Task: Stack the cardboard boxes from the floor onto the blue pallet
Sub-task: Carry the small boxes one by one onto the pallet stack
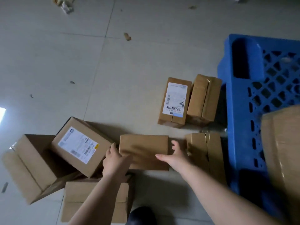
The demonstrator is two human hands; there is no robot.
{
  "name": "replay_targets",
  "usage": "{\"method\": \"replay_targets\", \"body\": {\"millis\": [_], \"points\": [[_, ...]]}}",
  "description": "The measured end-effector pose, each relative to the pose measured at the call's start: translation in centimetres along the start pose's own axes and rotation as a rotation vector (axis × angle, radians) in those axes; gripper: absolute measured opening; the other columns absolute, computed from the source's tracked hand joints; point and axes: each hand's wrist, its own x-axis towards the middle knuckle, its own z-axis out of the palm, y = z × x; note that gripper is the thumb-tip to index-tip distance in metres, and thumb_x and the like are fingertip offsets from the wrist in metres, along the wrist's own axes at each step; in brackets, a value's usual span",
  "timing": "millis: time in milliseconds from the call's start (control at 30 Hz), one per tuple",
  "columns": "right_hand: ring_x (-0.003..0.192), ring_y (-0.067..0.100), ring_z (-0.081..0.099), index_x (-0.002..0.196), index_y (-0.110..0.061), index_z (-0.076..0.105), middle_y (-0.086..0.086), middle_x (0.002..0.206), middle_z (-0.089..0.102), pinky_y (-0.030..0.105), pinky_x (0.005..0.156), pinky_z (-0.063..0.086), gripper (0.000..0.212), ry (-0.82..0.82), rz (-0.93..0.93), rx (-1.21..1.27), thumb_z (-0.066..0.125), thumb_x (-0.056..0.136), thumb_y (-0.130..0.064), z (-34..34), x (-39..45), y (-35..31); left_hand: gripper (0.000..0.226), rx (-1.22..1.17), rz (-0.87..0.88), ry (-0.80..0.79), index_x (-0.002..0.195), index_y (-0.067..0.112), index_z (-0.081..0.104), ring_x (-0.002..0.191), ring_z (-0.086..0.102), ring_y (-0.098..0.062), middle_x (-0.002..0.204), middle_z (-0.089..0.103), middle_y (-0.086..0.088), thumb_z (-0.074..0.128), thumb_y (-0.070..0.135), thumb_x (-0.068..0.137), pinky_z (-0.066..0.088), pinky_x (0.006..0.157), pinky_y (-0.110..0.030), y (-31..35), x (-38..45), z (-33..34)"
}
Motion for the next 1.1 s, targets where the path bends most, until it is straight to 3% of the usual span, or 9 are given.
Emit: {"method": "replay_targets", "body": {"millis": [100,200,400,500,600,700,800,967,1100], "points": [[0.138,0.030,0.026,0.148,-0.026,0.006,0.005,0.153,0.024,0.040,0.109,0.025,0.099,-0.052,0.097,-0.011,0.072,0.076,-0.041,1.8,1.2,2.3,0.074,-0.307,-0.130,-0.087,0.143,0.022,0.027,0.111,0.054,-0.035,0.128,0.055,-0.014,0.060,0.018,0.077,0.047,0.094,-0.045,-1.5,1.9,1.5],[0.140,0.030,0.023,0.148,-0.027,0.000,0.005,0.155,0.019,0.043,0.111,0.023,0.108,-0.013,0.170,0.083,0.074,0.072,-0.045,3.0,1.0,2.3,0.071,-0.478,-0.260,-0.217,0.142,0.024,0.030,0.111,0.055,-0.037,0.131,0.050,-0.017,0.064,0.020,0.080,0.053,0.078,-0.044,-1.9,1.6,1.8],[0.134,0.022,0.034,0.148,-0.027,0.010,0.000,0.151,0.026,0.030,0.103,0.030,0.103,0.173,-0.043,0.159,0.074,0.070,-0.047,0.4,-4.4,-4.1,0.050,-0.577,-0.049,-0.090,0.127,0.023,0.046,0.086,0.057,-0.017,0.105,0.060,-0.004,0.063,0.020,0.081,0.047,0.066,-0.030,2.6,-2.8,-2.7],[0.131,0.020,0.037,0.146,-0.025,0.016,0.001,0.148,0.030,0.030,0.105,0.032,0.095,0.243,-0.215,0.238,0.073,0.072,-0.044,-3.3,-9.6,-11.0,0.044,-0.646,0.082,-0.044,0.118,0.031,0.045,0.089,0.060,-0.019,0.102,0.062,-0.001,0.064,0.020,0.080,0.049,0.072,-0.033,8.8,-6.7,-8.1],[0.121,0.017,0.045,0.140,-0.026,0.026,-0.003,0.135,0.042,0.027,0.098,0.037,0.084,0.269,-0.408,0.333,0.074,0.073,-0.041,-7.5,-16.8,-19.0,0.039,-0.694,0.253,0.038,0.113,0.032,0.045,0.085,0.064,-0.019,0.096,0.064,-0.001,0.062,0.018,0.081,0.049,0.068,-0.034,16.3,-11.9,-15.1],[0.101,0.008,0.057,0.125,-0.031,0.038,-0.006,0.120,0.055,0.016,0.076,0.043,0.062,0.275,-0.543,0.420,0.072,0.074,-0.040,-12.4,-25.8,-26.7,0.038,-0.757,0.457,0.097,0.112,0.030,0.048,0.085,0.065,-0.019,0.095,0.065,-0.001,0.064,0.016,0.080,0.047,0.066,-0.030,24.2,-19.3,-22.5],[0.081,-0.007,0.053,0.113,-0.032,0.040,-0.018,0.098,0.058,0.013,0.058,0.039,0.049,0.279,-0.608,0.517,0.069,0.076,-0.045,-18.2,-36.5,-33.5,0.038,-0.829,0.621,0.123,0.110,0.031,0.050,0.082,0.062,-0.013,0.092,0.062,0.007,0.064,0.013,0.080,0.045,0.064,-0.025,31.5,-28.9,-29.1],[0.094,0.006,0.056,0.114,-0.031,0.042,-0.010,0.105,0.059,0.027,0.074,0.043,0.061,0.307,-0.716,0.639,0.066,0.066,-0.060,-26.4,-55.3,-39.1,0.039,-0.892,0.786,0.054,0.113,0.028,0.048,0.090,0.058,-0.009,0.099,0.058,0.010,0.063,0.012,0.082,0.045,0.069,-0.022,38.6,-45.8,-36.1],[0.102,0.013,0.054,0.114,-0.032,0.037,-0.009,0.108,0.055,0.040,0.090,0.045,0.080,0.410,-0.793,0.695,0.061,0.048,-0.070,-30.7,-68.1,-38.4,0.039,-0.923,0.850,-0.082,0.118,0.030,0.044,0.096,0.055,-0.008,0.104,0.057,0.013,0.062,0.021,0.085,0.041,0.084,-0.032,40.2,-58.3,-38.0]]}}
